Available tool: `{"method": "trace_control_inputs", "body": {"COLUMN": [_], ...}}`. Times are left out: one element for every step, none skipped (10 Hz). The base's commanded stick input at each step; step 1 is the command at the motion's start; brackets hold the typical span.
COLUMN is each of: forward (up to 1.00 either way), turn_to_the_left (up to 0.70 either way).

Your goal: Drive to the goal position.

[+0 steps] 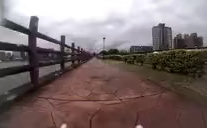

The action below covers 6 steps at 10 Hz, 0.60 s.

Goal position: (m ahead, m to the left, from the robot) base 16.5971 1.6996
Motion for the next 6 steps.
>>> {"method": "trace_control_inputs", "body": {"forward": [0.85,0.85,0.85,0.85,0.85,0.85], "turn_to_the_left": [0.01,0.01,0.01,0.01,0.01,0.01]}}
